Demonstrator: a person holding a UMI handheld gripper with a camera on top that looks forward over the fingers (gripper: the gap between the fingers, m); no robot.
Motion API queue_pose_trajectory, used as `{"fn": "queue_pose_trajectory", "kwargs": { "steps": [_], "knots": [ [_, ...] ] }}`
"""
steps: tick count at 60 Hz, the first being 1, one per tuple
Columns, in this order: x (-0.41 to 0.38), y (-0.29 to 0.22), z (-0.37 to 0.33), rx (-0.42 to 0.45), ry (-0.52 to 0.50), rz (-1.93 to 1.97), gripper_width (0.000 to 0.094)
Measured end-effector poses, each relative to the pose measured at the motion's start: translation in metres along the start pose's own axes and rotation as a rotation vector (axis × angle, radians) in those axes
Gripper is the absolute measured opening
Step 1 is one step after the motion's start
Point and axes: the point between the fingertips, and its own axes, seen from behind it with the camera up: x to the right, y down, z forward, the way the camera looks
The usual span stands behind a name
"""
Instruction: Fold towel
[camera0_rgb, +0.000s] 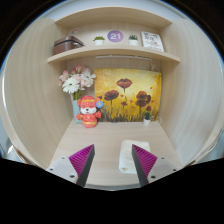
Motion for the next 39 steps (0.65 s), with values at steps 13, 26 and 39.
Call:
{"fn": "queue_pose_trajectory", "kwargs": {
  "steps": [13,26,39],
  "knots": [
    [-0.031,0.018,-0.049,0.018,0.01,-0.024,0.0743],
    [-0.043,0.02,-0.074,0.045,0.012,-0.072,0.0744],
    [-0.046,0.014,-0.083,0.057,0.01,-0.08,0.0741]
  ]
}}
